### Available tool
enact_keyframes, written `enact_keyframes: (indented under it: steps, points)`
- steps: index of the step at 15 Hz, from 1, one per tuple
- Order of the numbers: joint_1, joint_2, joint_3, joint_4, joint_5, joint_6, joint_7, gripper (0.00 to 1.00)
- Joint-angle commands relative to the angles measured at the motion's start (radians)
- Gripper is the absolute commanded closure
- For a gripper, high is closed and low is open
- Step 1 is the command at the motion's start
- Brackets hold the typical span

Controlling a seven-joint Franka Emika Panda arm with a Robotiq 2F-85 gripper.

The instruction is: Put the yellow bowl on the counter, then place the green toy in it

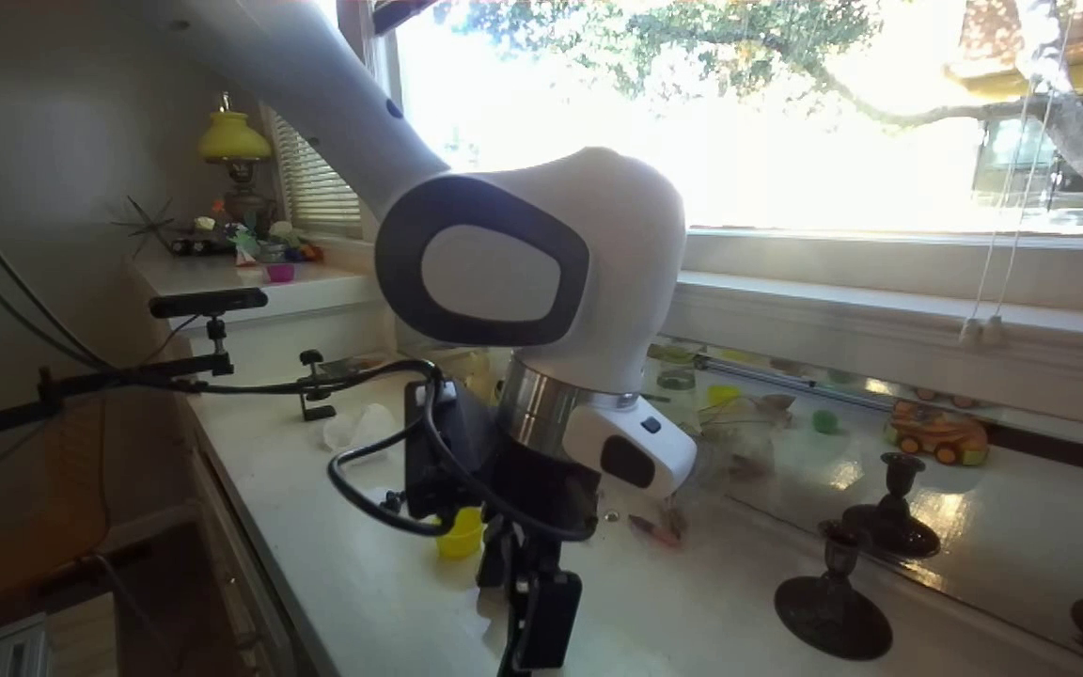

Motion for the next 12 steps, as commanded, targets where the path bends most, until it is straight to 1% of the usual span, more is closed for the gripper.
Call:
enact_keyframes:
  steps: [1,6,12]
  points:
    - [0.004,0.017,0.006,0.003,0.059,0.026,-0.041,0.00]
    - [0.005,0.045,0.014,0.011,0.094,0.058,-0.051,0.00]
    - [0.001,0.069,0.016,0.028,0.104,0.112,-0.040,0.00]
